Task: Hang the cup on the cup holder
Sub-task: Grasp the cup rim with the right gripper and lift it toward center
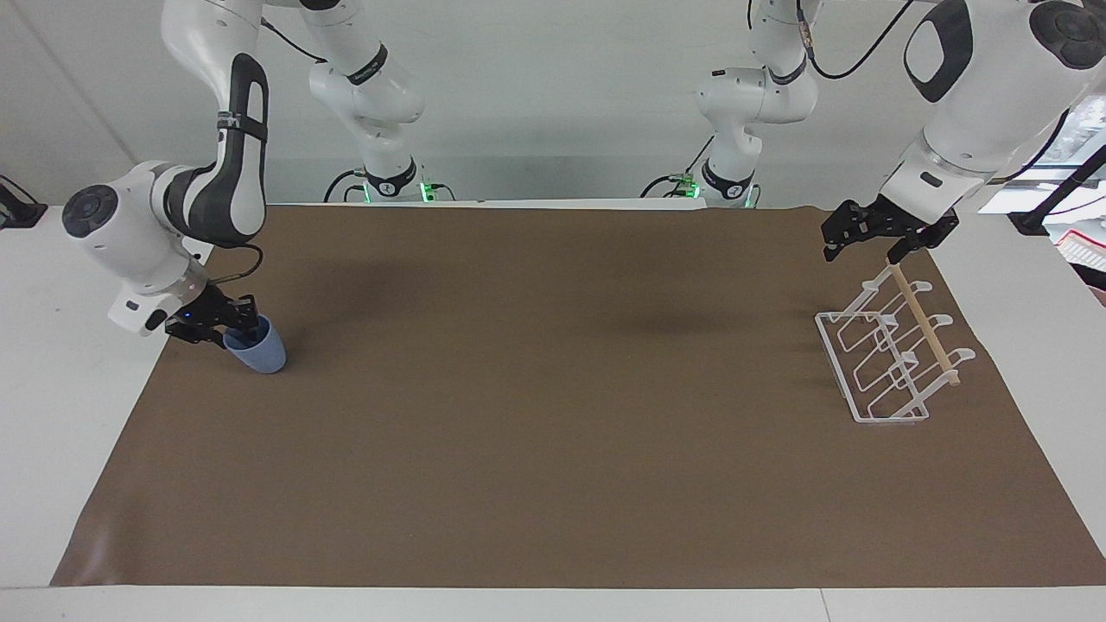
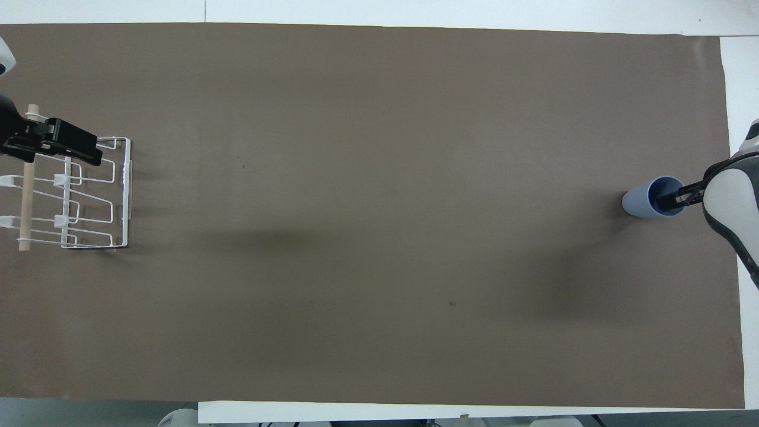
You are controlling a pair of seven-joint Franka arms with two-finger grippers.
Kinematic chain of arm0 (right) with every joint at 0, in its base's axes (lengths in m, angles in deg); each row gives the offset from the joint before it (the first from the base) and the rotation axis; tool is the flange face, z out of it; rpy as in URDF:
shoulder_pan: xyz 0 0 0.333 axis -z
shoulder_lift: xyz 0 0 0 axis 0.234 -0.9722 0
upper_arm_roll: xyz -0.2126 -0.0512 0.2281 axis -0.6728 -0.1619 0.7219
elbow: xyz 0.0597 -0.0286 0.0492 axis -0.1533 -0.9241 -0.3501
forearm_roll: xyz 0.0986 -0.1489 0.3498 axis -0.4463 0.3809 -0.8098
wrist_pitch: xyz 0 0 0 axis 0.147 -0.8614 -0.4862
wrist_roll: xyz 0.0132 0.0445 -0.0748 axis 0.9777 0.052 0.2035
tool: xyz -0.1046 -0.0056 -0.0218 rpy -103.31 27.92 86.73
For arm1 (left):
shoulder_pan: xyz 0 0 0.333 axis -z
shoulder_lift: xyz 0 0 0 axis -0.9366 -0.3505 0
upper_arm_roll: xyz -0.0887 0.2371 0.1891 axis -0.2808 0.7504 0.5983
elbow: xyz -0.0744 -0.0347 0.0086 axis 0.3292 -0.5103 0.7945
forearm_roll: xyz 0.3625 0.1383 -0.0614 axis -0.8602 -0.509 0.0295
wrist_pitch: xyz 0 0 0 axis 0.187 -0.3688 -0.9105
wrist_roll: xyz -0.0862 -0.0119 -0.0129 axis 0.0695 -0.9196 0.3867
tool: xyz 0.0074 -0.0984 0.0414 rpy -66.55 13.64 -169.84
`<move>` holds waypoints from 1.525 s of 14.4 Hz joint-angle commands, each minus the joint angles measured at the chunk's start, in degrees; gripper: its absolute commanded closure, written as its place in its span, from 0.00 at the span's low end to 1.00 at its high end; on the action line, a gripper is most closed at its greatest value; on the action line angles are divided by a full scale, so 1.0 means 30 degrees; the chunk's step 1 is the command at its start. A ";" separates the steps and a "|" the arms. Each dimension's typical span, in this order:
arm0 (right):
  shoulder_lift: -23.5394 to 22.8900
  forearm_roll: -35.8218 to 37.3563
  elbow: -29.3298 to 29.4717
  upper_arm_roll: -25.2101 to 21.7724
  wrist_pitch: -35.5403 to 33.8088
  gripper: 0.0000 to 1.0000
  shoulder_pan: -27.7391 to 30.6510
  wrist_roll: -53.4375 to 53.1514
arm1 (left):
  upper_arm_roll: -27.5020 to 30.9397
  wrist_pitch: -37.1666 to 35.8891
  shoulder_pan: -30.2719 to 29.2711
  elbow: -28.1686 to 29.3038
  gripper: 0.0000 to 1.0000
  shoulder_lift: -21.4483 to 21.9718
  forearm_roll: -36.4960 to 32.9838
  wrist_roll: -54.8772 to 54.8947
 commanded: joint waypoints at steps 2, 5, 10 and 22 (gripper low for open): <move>0.0156 -0.0341 -0.0442 0.0169 0.0295 1.00 0.0363 0.0446 | 0.0043 -0.0168 -0.0013 0.0208 0.00 0.0306 -0.0280 0.0258; 0.0068 -0.0312 0.0315 0.0169 -0.0783 1.00 0.0187 0.0561 | 0.0043 -0.0169 -0.0013 0.0208 0.00 0.0306 -0.0280 0.0258; 0.0273 -0.2582 0.4091 0.1921 -0.6726 1.00 -0.0340 0.0271 | 0.0043 -0.0168 -0.0013 0.0208 0.00 0.0306 -0.0280 0.0258; 0.1326 -1.9257 0.2374 0.3128 -0.7533 1.00 -0.5256 -0.7665 | -0.0132 0.1028 0.1564 0.3315 0.00 0.1918 0.2726 -0.9295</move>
